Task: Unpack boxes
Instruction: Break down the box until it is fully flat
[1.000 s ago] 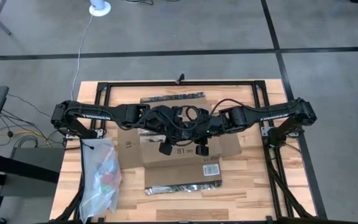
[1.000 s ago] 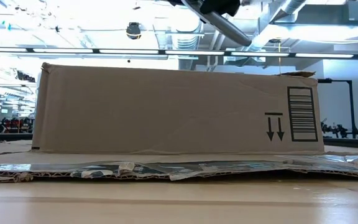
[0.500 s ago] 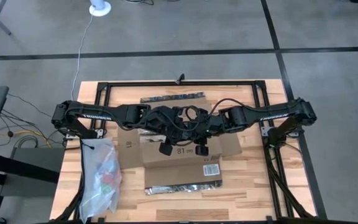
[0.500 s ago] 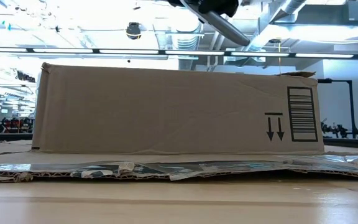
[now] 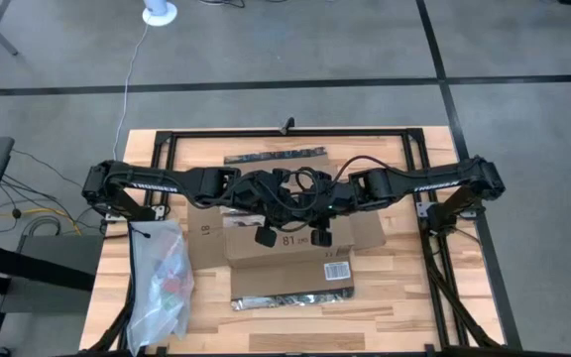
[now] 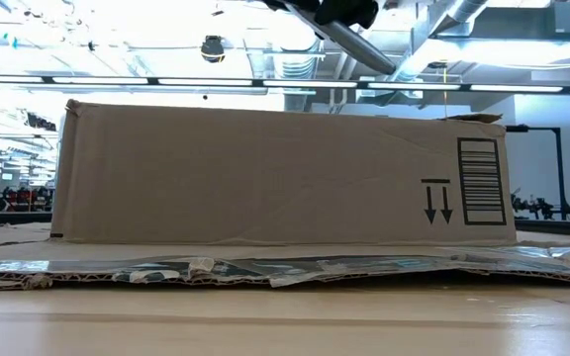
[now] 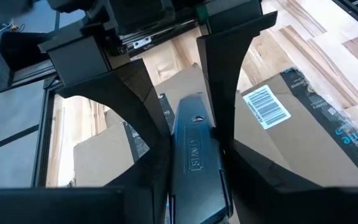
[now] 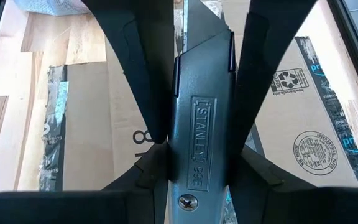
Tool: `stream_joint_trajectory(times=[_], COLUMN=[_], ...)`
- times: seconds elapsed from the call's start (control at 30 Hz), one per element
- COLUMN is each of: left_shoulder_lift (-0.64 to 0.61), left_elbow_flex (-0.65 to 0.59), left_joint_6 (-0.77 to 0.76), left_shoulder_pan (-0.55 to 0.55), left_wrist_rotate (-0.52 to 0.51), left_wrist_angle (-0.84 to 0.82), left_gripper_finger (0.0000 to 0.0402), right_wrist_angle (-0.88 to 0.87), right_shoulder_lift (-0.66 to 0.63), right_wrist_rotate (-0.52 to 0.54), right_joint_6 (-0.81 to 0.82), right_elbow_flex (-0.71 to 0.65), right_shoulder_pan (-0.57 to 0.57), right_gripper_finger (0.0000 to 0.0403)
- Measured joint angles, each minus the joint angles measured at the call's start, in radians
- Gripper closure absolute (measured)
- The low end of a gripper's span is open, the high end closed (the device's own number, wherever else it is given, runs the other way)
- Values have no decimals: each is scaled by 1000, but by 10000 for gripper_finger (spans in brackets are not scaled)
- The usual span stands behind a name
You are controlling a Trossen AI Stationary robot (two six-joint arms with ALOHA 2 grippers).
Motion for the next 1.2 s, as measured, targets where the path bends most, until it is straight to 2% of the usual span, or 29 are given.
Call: stream_joint_trajectory(times=[0.23,0.4,0.5,0.67,0.8,0.9,0.97,1.07,1.2], left_shoulder_lift=[0,3,-4,-25,-85,-164,-218,-289,-316], left_elbow_flex=[0,-5,-4,-4,-40,-163,-271,-412,-506], left_joint_6=[-18,-41,-64,-88,-130,-195,-273,-395,-519], left_shoulder_pan=[0,16,40,72,106,137,152,156,155], left_wrist_rotate=[-5,-34,-37,-26,51,110,158,192,188], left_wrist_angle=[-2,-56,-101,-165,-122,-1,146,394,627], left_gripper_finger=[293,293,293,293,293,293,293,293,293], right_wrist_angle=[-3,-79,-170,-271,-262,-106,59,386,823], right_shoulder_lift=[0,-9,-21,-61,-141,-266,-358,-491,-604], right_wrist_rotate=[-1,-7,-9,-3,-3,-3,-3,-3,-10], right_joint_6=[0,16,38,49,58,93,115,122,115], right_elbow_flex=[0,3,4,-14,-143,-324,-462,-646,-809], right_shoulder_pan=[-3,-23,-35,-52,-55,-55,-53,-49,-51], right_gripper_finger=[291,199,163,153,160,167,171,174,175])
